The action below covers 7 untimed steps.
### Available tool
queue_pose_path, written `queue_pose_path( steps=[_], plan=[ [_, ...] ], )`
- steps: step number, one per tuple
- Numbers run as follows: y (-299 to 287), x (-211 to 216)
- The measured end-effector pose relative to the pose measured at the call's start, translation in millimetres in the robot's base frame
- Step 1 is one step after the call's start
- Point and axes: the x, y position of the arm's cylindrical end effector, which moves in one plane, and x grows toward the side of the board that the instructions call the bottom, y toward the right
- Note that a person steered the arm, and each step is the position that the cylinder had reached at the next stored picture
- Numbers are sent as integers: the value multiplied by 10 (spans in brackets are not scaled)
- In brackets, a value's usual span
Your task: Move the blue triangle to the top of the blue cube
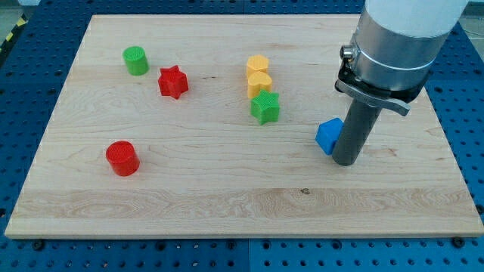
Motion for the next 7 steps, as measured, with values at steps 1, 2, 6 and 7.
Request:
queue_pose_path(
  steps=[1, 2, 6, 7],
  plan=[
    [0, -10],
    [0, -37],
    [-235, -406],
    [-248, -441]
  ],
)
